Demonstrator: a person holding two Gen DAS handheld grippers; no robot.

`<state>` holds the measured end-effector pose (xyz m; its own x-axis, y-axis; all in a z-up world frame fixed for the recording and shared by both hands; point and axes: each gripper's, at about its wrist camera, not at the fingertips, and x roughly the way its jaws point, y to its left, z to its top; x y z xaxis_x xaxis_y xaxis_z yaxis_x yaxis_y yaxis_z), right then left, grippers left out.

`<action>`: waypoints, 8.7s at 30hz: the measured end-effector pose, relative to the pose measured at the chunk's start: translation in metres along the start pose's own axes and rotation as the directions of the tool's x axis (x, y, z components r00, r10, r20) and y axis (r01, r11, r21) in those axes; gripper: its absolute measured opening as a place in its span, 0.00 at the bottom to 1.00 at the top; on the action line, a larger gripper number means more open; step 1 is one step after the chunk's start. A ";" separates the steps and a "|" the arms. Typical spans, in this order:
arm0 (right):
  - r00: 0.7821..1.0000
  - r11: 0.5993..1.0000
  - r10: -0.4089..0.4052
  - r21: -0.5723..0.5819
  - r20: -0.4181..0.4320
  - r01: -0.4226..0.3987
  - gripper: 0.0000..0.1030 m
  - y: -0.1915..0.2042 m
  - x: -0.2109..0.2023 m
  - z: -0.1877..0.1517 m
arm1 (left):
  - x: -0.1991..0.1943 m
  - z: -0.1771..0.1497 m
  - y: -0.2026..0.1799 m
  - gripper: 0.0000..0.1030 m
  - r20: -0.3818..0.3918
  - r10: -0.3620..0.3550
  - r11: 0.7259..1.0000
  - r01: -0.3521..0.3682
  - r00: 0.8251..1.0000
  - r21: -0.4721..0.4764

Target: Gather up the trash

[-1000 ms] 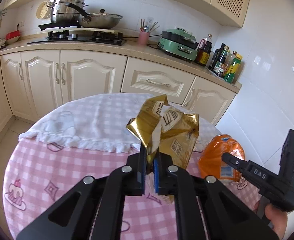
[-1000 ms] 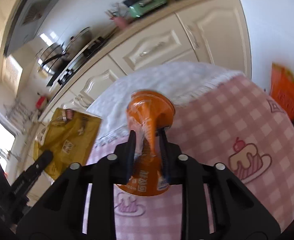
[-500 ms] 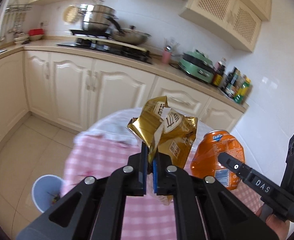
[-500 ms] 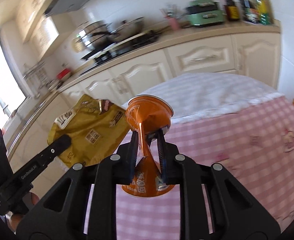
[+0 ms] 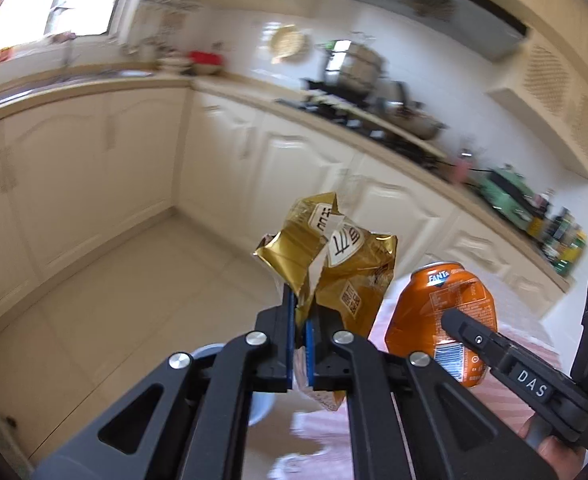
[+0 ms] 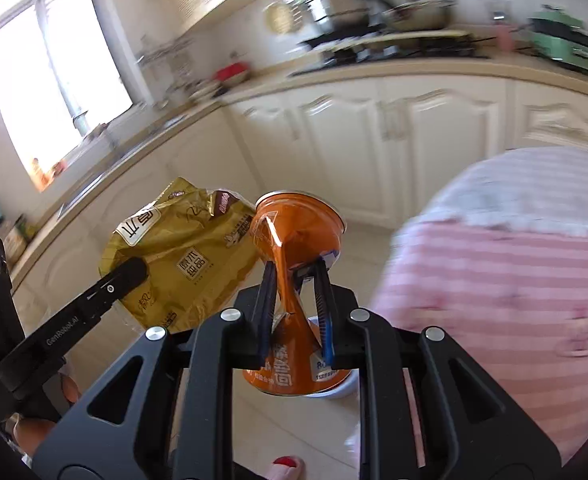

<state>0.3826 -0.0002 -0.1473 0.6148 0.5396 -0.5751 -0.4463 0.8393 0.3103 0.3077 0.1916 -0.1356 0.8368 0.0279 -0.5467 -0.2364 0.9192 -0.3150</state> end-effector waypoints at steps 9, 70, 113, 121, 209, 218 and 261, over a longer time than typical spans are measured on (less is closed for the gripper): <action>0.979 0.996 -0.037 -0.082 -0.202 0.021 0.19 0.043 0.138 -0.054 | 0.075 -0.033 0.110 0.04 -0.174 0.108 0.986 -0.128 0.979 -0.108; 0.905 0.987 -0.157 -0.034 -0.395 0.156 0.21 -0.027 0.302 -0.122 | 0.257 -0.132 0.145 0.56 -0.523 0.131 0.974 -0.206 0.842 -0.088; 0.870 0.931 -0.270 -0.118 0.413 0.345 0.80 0.060 -0.323 -0.092 | -0.270 -0.062 -0.098 0.87 0.223 -0.033 0.964 -0.028 0.974 0.265; 0.819 0.926 -0.276 -0.091 0.502 0.367 0.83 0.063 -0.380 -0.104 | -0.322 -0.067 -0.119 0.91 0.353 -0.067 0.959 -0.038 0.933 0.282; 0.804 0.922 -0.264 -0.104 0.532 0.372 0.85 0.064 -0.401 -0.119 | -0.348 -0.083 -0.135 0.91 0.390 -0.060 0.946 -0.072 0.919 0.315; 0.806 0.922 -0.261 -0.109 0.531 0.371 0.85 0.064 -0.399 -0.121 | -0.346 -0.084 -0.134 0.91 0.391 -0.059 0.948 -0.071 0.919 0.311; 0.819 0.924 -0.259 -0.117 0.512 0.365 0.86 0.056 -0.394 -0.121 | -0.340 -0.085 -0.136 0.91 0.369 -0.047 0.942 -0.082 0.928 0.326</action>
<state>0.0369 -0.1737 0.0048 0.9519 0.2587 -0.1641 -0.2641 0.9644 -0.0117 0.0134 0.0238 0.0275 0.9701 0.1282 -0.2062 -0.1309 0.9914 0.0009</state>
